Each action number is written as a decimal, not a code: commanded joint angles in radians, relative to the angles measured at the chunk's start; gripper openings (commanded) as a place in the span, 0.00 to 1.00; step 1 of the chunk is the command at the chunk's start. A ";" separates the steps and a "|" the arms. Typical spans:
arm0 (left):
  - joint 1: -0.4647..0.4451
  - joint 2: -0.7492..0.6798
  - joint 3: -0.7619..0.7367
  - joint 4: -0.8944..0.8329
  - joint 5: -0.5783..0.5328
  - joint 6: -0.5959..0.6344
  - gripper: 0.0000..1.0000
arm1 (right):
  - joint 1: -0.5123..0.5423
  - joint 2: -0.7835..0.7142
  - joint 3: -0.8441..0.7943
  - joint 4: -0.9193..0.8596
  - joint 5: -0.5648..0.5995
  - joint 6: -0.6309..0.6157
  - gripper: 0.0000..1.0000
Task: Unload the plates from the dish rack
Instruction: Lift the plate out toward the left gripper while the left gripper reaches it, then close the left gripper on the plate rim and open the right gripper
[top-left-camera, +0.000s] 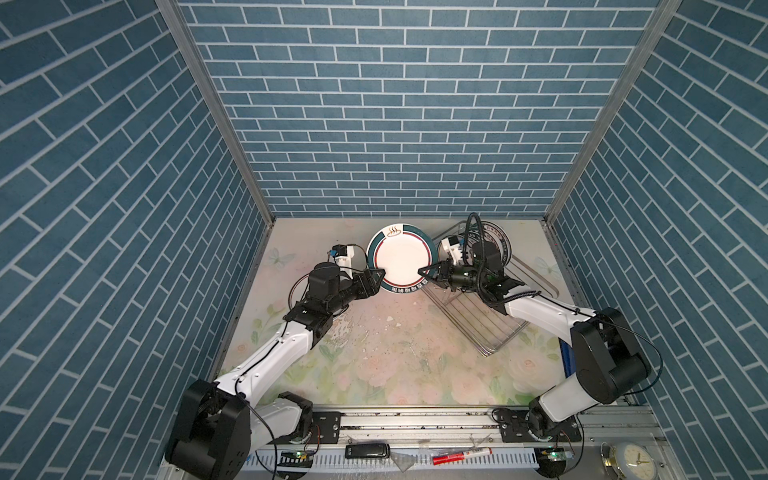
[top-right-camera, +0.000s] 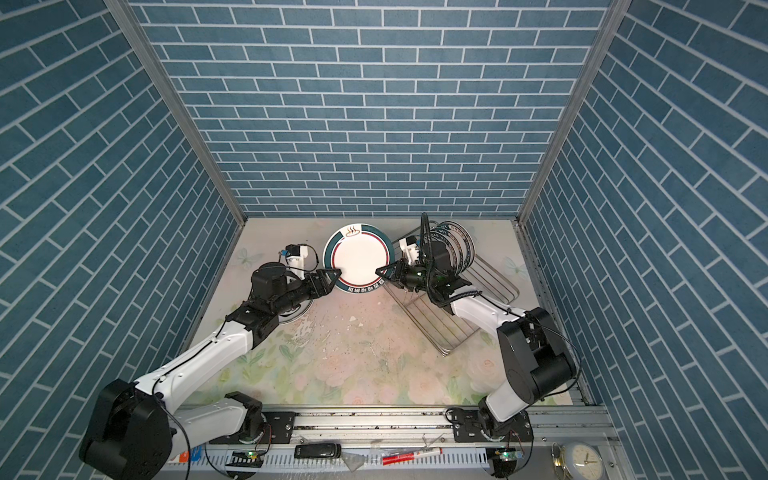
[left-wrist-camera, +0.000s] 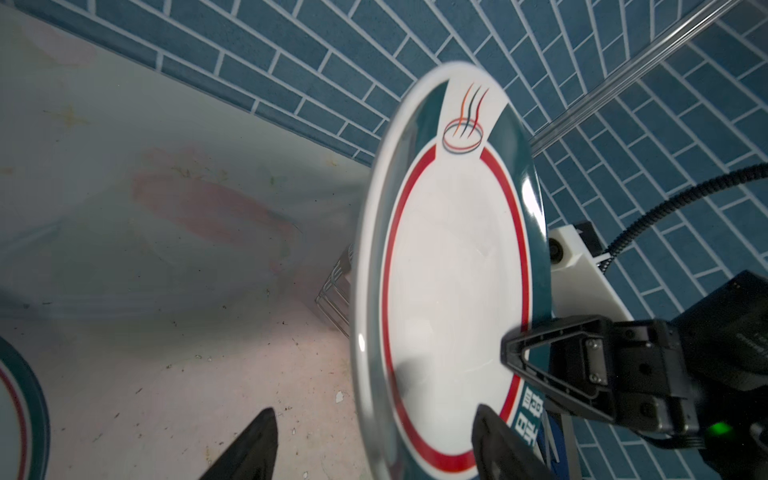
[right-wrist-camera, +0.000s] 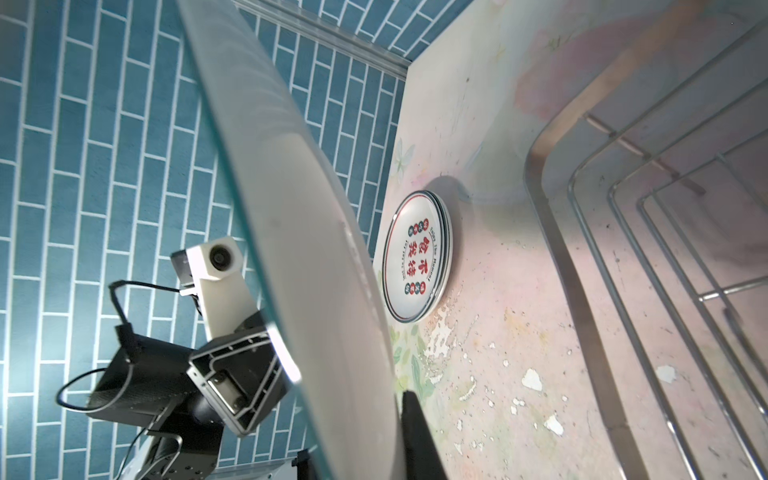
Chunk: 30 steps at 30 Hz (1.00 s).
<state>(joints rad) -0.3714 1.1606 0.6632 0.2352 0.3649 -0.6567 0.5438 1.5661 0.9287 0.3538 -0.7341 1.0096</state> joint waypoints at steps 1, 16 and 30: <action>0.006 0.000 -0.001 0.032 0.025 -0.007 0.66 | 0.021 -0.031 0.069 -0.018 0.012 -0.075 0.00; 0.009 0.065 0.030 0.006 0.068 -0.004 0.21 | 0.048 0.005 0.083 -0.040 0.015 -0.117 0.00; 0.009 0.057 0.053 -0.021 0.065 0.013 0.00 | 0.047 -0.020 0.101 -0.130 0.060 -0.209 0.25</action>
<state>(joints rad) -0.3550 1.2213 0.7006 0.2424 0.4503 -0.6968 0.5728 1.5726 0.9581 0.2291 -0.6861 0.8856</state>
